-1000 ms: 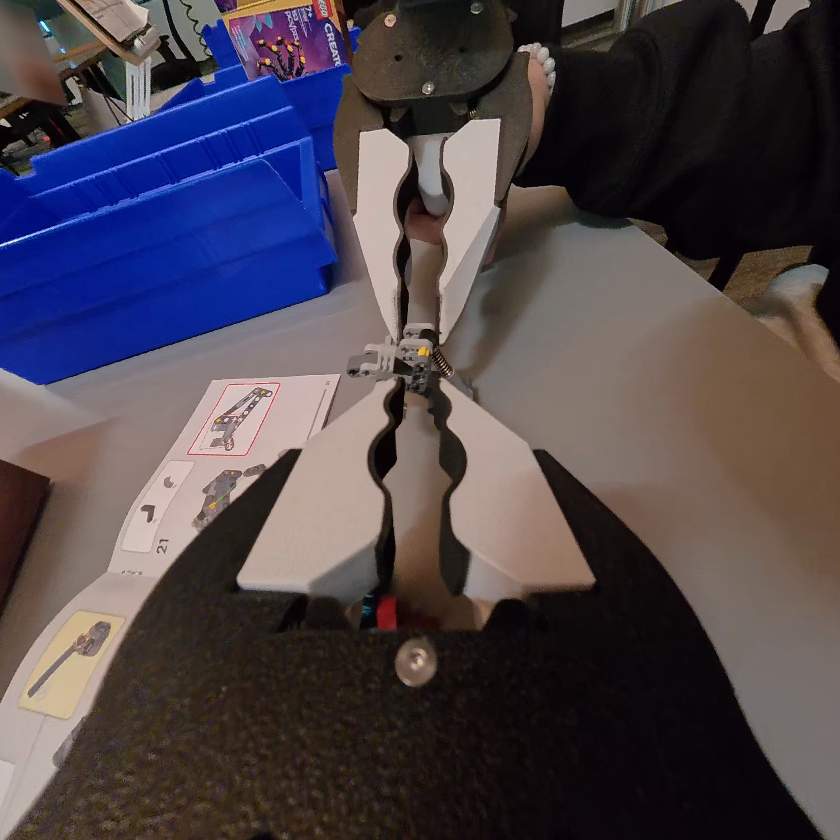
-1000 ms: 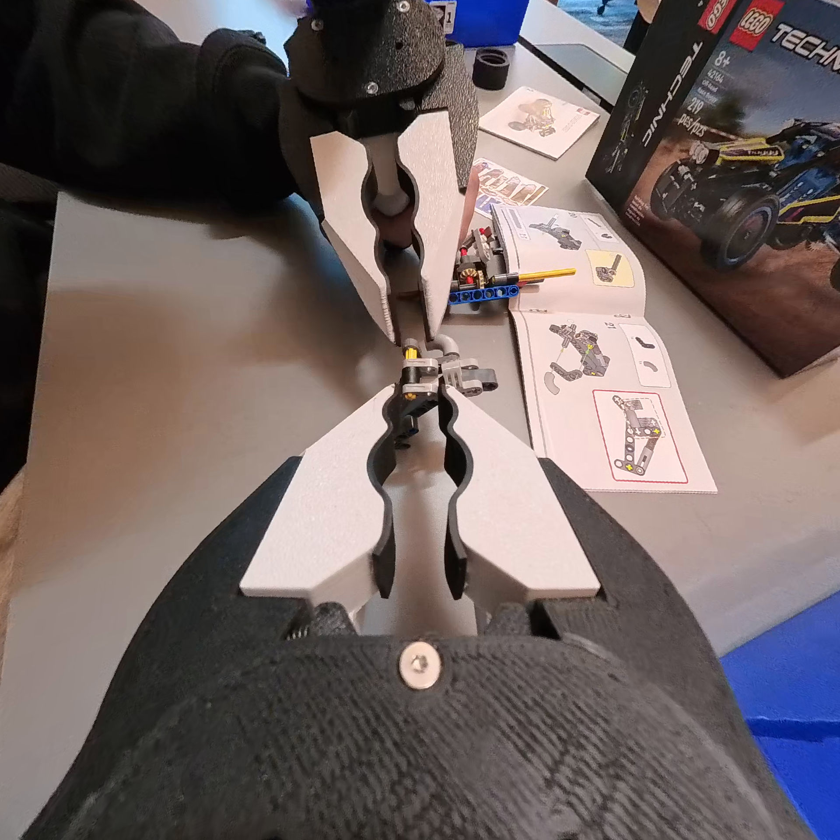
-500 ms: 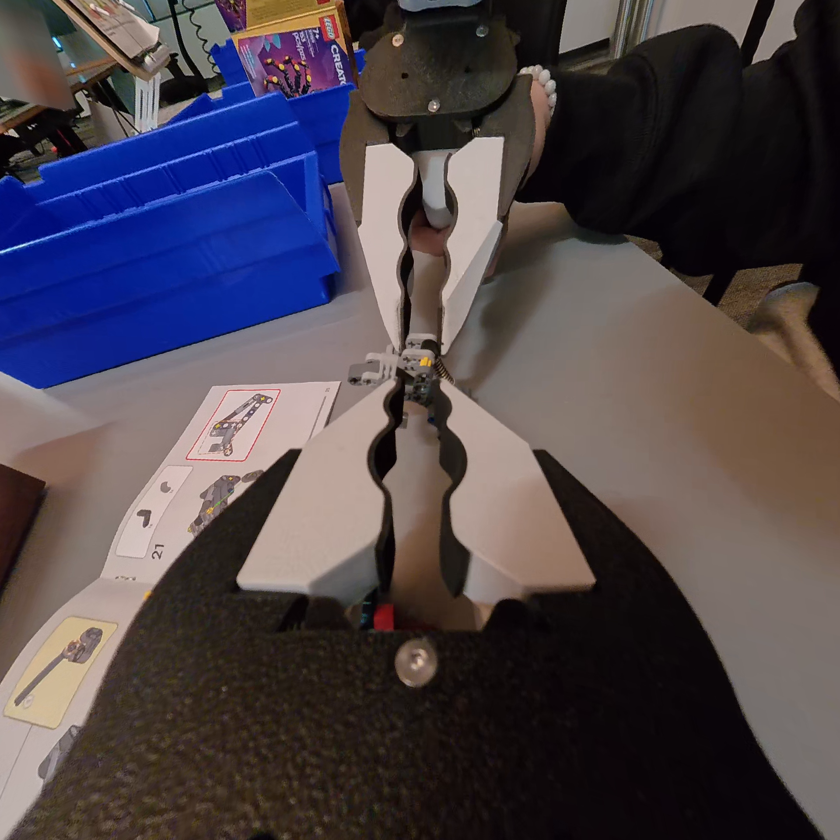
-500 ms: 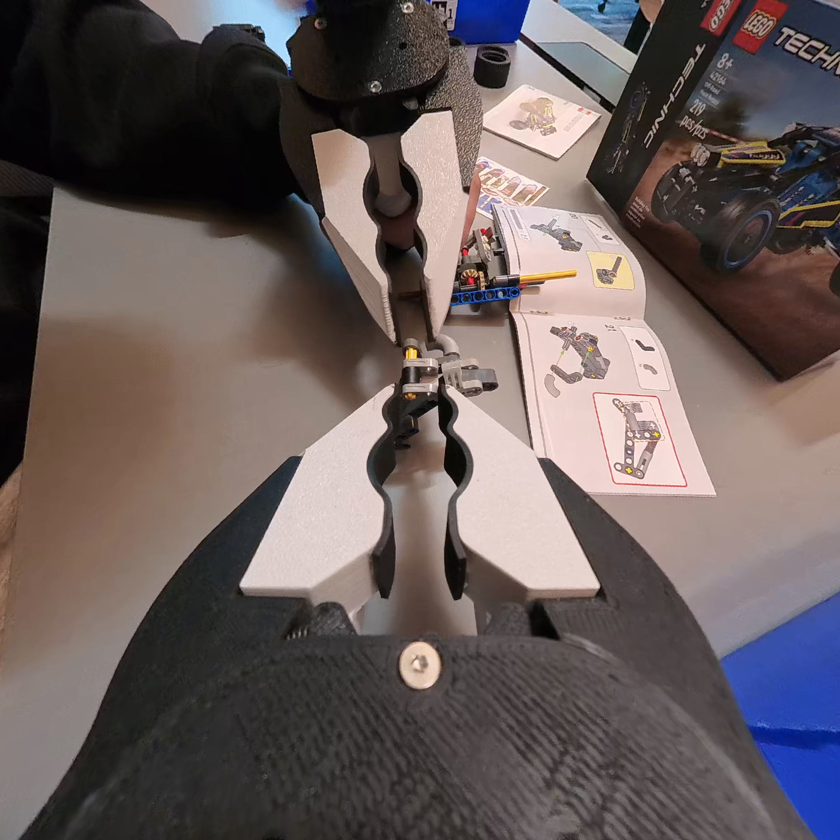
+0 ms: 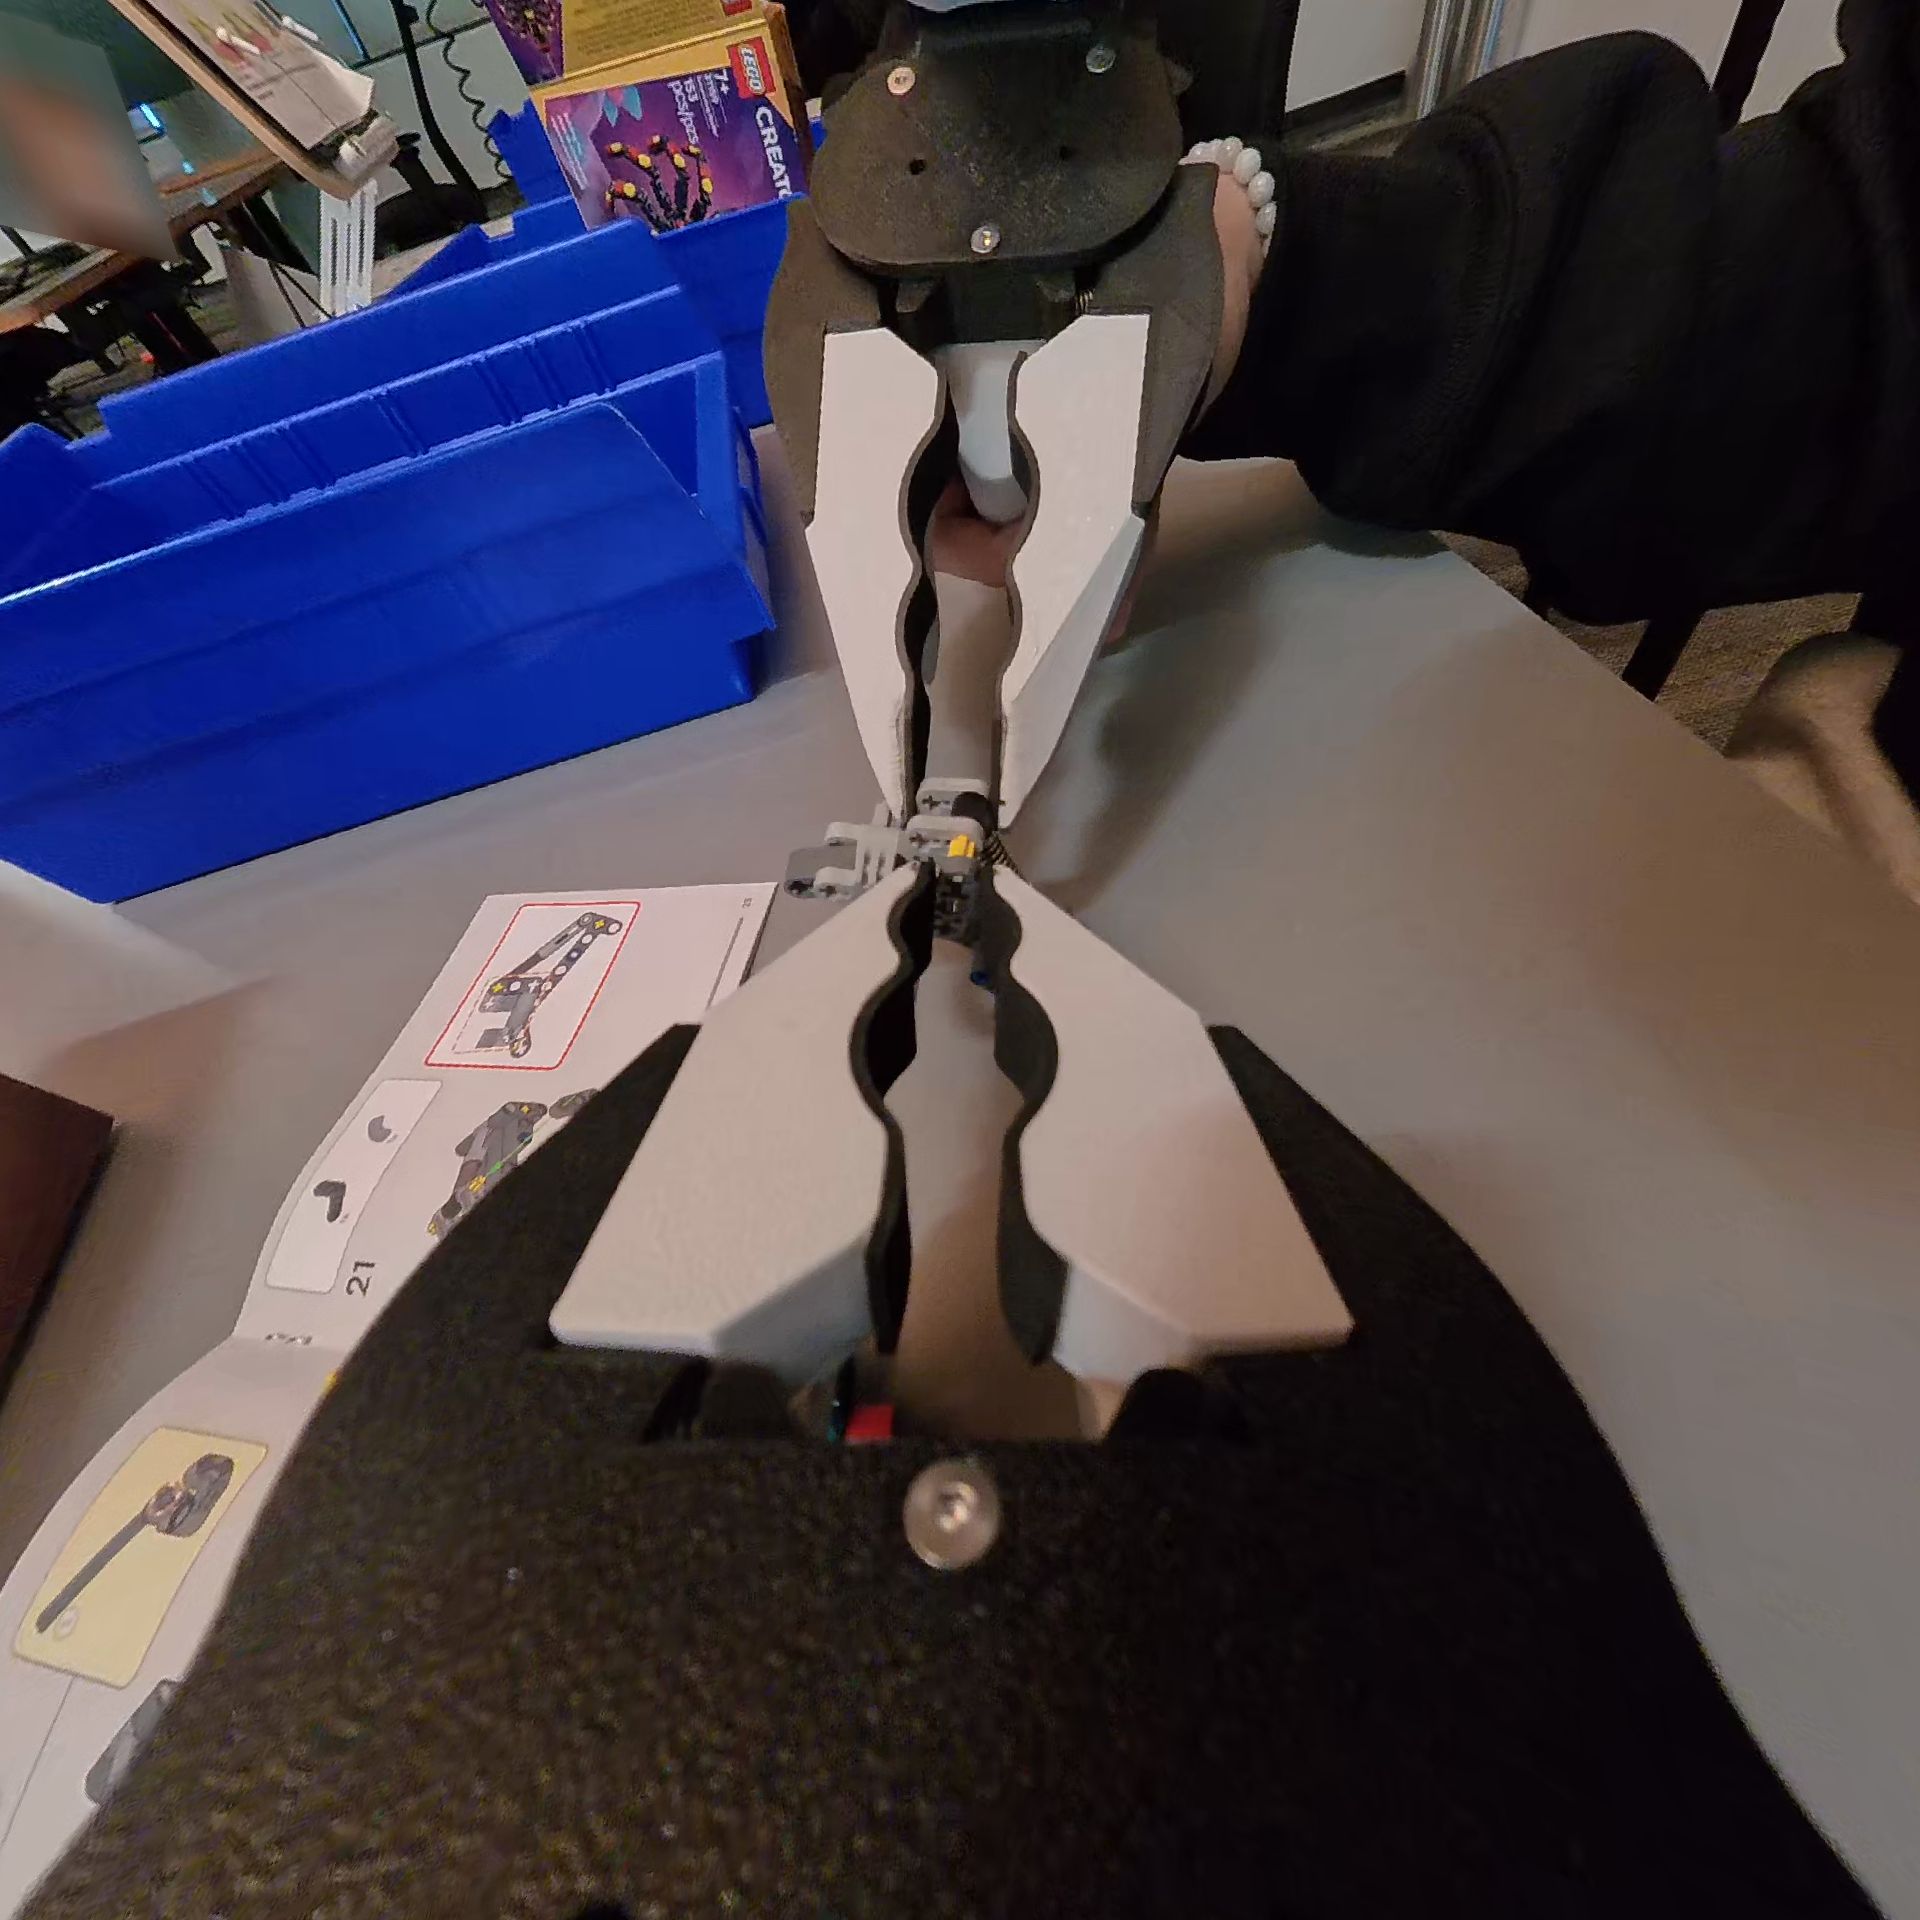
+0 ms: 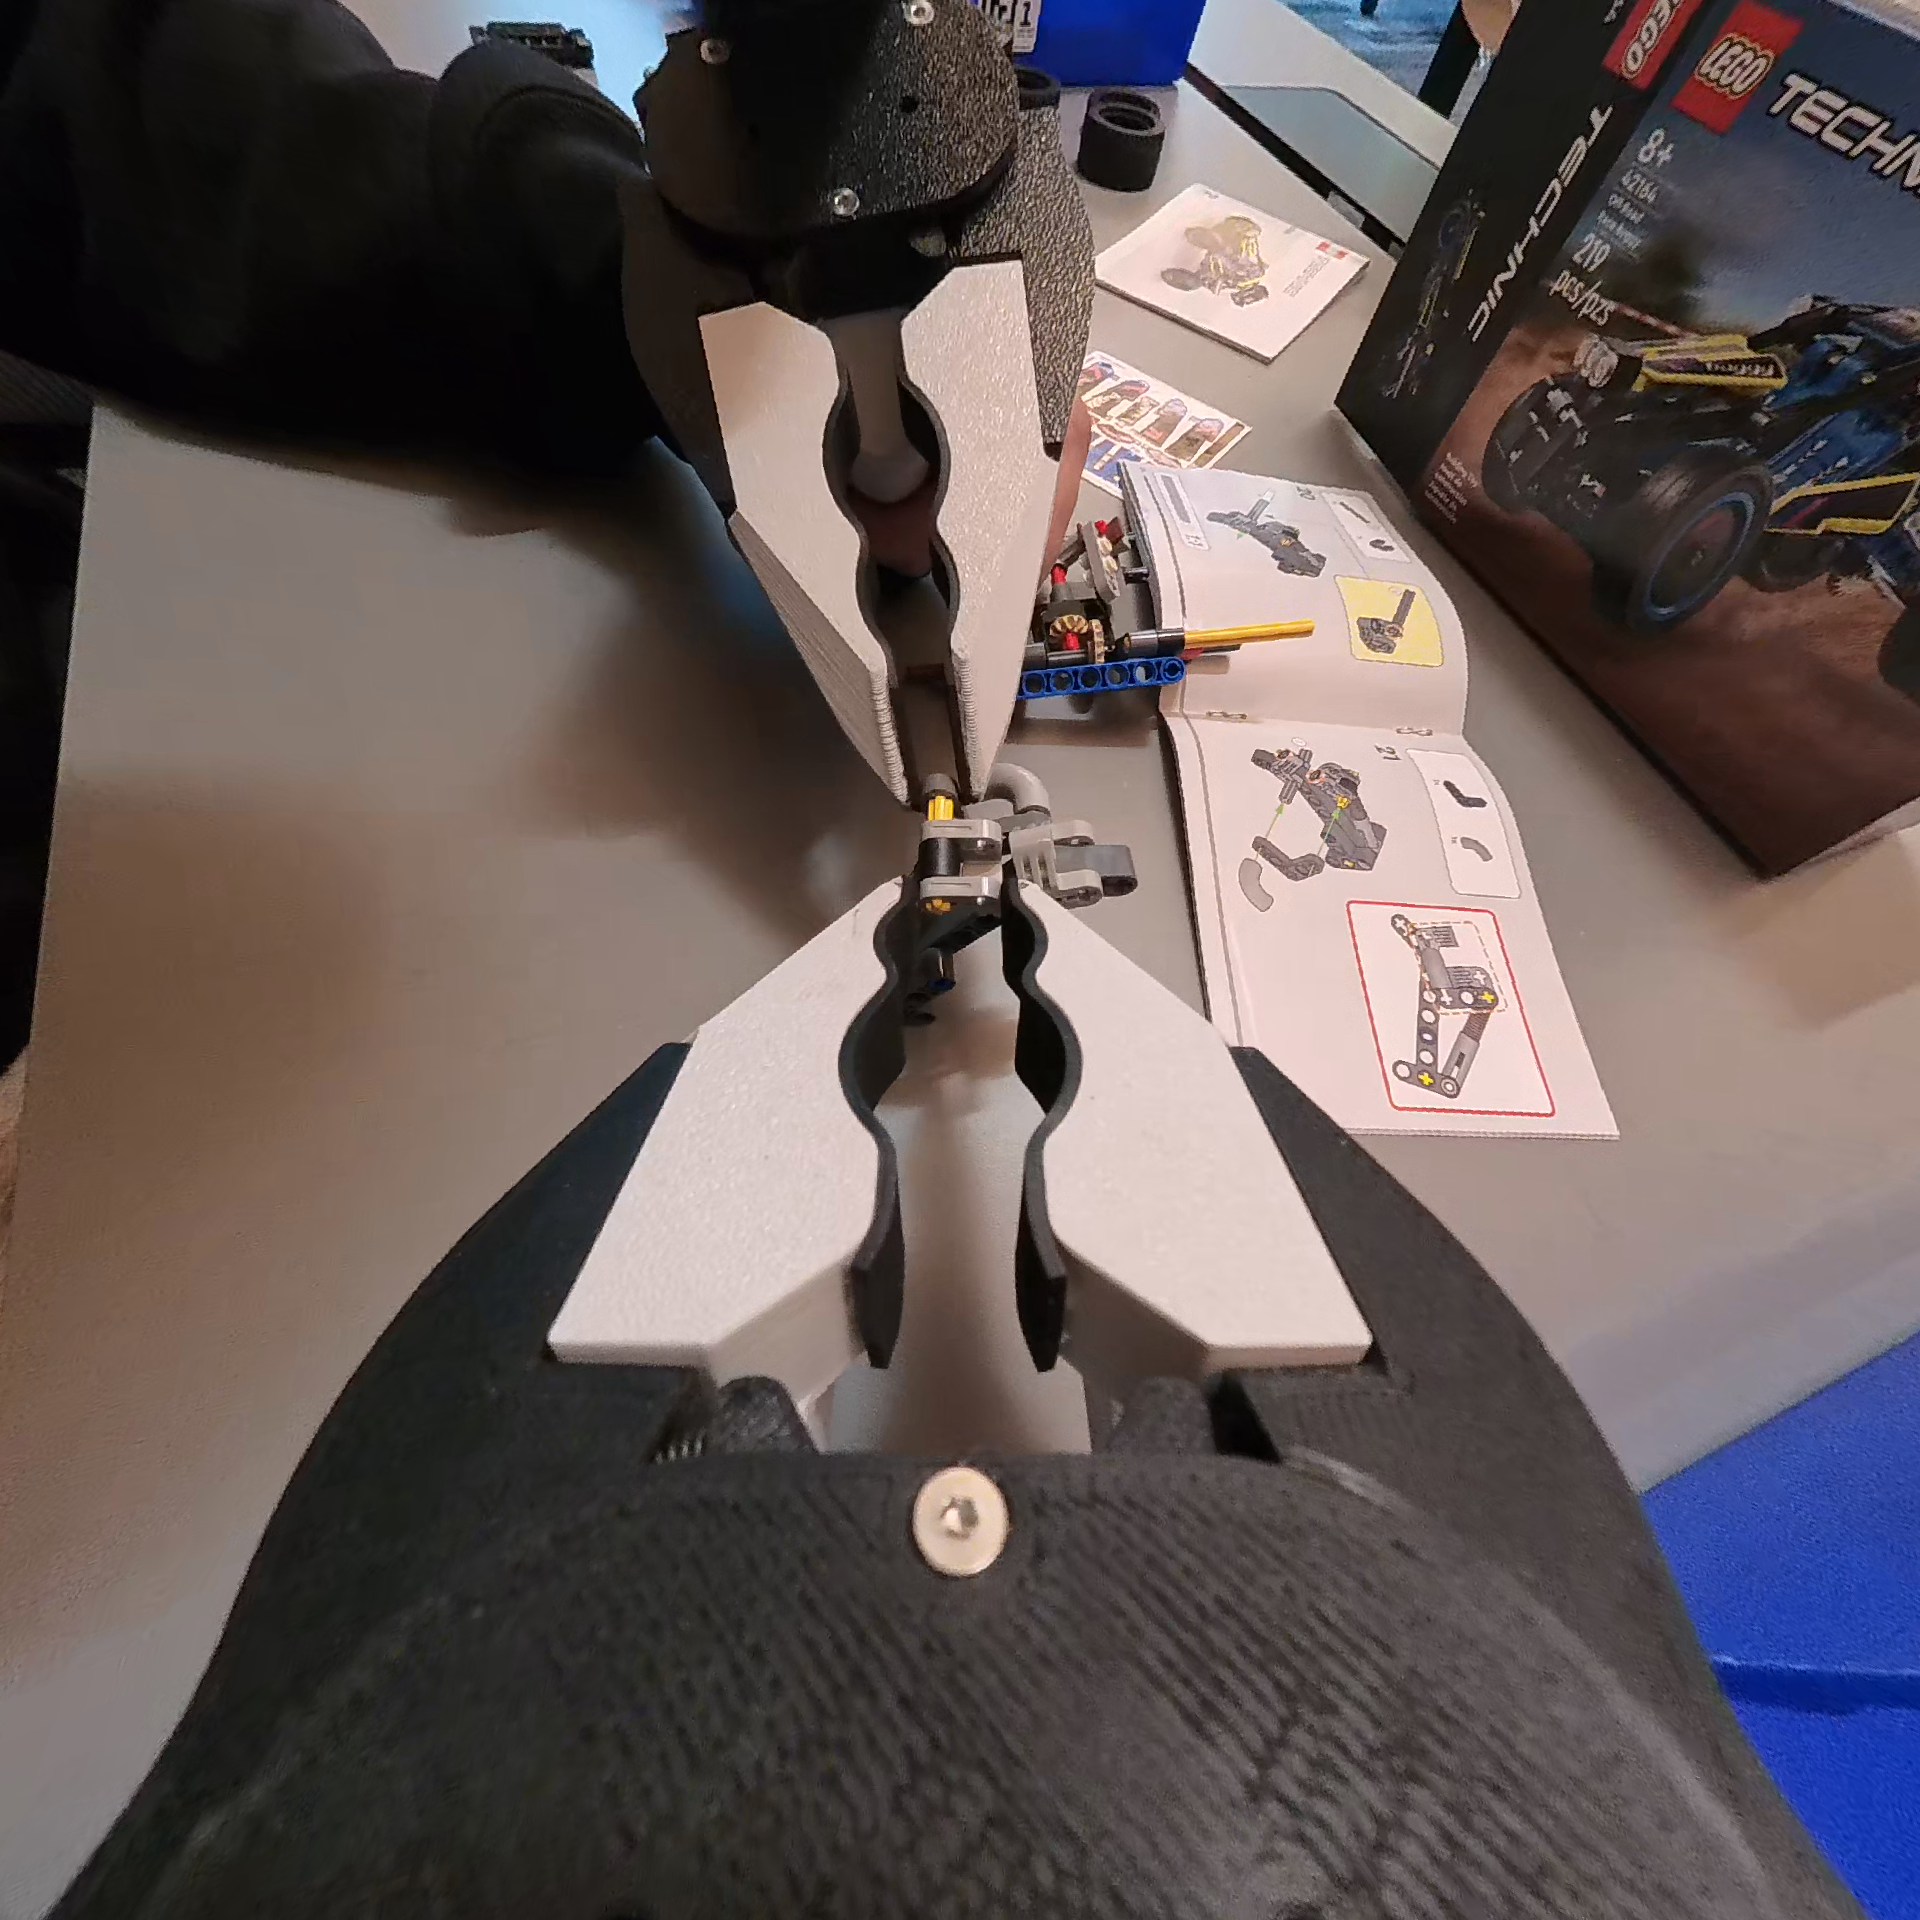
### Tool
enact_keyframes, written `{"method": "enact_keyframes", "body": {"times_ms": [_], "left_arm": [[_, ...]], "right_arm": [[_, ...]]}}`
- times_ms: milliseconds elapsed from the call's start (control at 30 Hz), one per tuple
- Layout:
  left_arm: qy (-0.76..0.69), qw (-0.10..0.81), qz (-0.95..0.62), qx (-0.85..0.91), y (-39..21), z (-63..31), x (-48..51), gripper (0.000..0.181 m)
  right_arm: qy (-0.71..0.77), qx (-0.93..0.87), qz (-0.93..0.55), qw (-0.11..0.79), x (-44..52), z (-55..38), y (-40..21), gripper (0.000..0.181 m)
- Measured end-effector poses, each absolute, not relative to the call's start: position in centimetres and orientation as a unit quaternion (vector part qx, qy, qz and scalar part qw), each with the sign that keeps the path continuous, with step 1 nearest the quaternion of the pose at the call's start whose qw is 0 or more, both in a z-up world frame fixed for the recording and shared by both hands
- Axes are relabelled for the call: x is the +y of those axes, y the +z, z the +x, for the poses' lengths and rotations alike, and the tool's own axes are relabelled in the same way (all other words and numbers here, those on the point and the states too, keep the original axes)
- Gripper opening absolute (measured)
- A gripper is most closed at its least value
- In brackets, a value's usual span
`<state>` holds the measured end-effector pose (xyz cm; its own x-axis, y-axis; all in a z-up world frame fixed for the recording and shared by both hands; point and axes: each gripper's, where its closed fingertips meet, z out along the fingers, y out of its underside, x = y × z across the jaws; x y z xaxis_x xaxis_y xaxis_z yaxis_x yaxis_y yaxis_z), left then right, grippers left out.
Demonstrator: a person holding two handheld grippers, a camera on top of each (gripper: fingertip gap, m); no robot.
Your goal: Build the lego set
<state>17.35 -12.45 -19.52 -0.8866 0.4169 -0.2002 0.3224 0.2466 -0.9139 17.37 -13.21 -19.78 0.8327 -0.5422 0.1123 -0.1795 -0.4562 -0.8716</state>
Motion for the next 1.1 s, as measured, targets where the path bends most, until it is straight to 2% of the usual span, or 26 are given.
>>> {"method": "enact_keyframes", "body": {"times_ms": [367, 700, 1100], "left_arm": [[0.566, 0.029, -0.239, -0.788, -19.54, 17.55, -12.43, 0.004], [0.539, -0.024, -0.266, -0.799, -19.7, 17.93, -12.4, 0.004], [0.514, -0.045, -0.268, -0.814, -19.77, 18.32, -12.42, 0.004]], "right_arm": [[-0.19, 0.219, -0.835, 0.467, -13.18, 17.38, -19.82, 0.013], [-0.228, 0.205, -0.864, 0.4, -13.14, 17.8, -19.76, 0.014], [-0.275, 0.166, -0.896, 0.309, -13.16, 18.2, -19.77, 0.014]]}}
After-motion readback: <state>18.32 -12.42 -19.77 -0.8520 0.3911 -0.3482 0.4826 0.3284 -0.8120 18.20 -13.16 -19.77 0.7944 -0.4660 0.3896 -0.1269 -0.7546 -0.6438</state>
